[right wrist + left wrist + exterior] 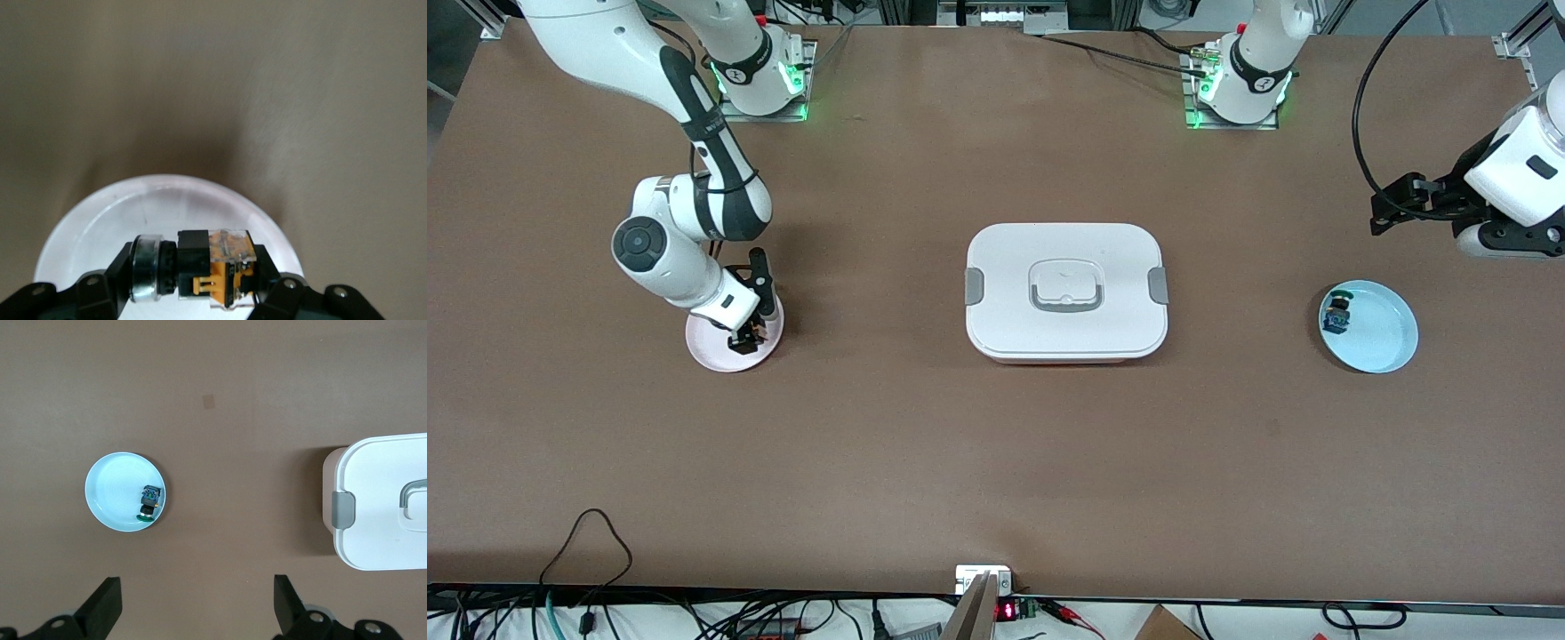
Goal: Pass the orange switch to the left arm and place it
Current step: 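Close the right gripper on the orange switch, then lift the switch over the white box with the right gripper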
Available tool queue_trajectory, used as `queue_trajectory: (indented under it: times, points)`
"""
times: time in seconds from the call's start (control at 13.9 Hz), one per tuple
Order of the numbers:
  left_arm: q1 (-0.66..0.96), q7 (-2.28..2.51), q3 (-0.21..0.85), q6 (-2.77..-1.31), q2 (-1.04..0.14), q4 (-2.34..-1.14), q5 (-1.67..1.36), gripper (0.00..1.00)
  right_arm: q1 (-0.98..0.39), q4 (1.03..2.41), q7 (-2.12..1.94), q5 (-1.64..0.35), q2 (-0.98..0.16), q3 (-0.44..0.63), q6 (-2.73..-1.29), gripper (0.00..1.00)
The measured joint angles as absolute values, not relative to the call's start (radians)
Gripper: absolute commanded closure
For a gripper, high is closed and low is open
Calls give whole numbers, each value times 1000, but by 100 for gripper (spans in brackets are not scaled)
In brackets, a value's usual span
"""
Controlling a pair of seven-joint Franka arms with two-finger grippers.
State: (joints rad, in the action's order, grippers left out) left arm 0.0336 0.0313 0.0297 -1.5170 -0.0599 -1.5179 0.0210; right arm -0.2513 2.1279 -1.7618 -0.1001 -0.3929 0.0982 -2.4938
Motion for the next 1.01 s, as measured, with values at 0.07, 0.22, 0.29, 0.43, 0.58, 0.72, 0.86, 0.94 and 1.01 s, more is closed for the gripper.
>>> queue_trajectory:
  times: [0.07,0.22,0.29,0.43,0.58,0.72,0.86,0.94,1.01]
  points:
    - [34,31,30,-1517,-60,-1518,21,0,-252,2093,-1768,-150,-380,91,-2425,98]
    - [34,31,30,-1517,-60,-1518,21,0,-254,2015,-1778,-267,-357,75,-2288,98]
    - [34,31,30,-1517,-60,-1518,21,0,-256,1977,-1779,-331,-351,62,-2230,98]
    - [34,31,30,-1517,-60,-1518,21,0,-267,1916,-1773,-467,-346,38,-2160,98]
    - [34,31,30,-1517,-60,-1518,21,0,-290,1888,-1750,-602,-347,9,-2148,99]
    - [34,31,31,-1517,-60,-1518,21,0,-346,1875,-1726,-802,-348,-4,-2150,97]
    - [34,31,30,-1501,-60,-1518,15,0,-416,1862,-1713,-977,-349,-6,-2190,97]
    - [32,31,29,-1491,-60,-1518,-4,0,-446,1855,-1701,-1032,-348,-7,-2222,98]
    - [31,31,28,-1486,-60,-1518,-26,0,-474,1846,-1686,-1075,-348,-8,-2248,99]
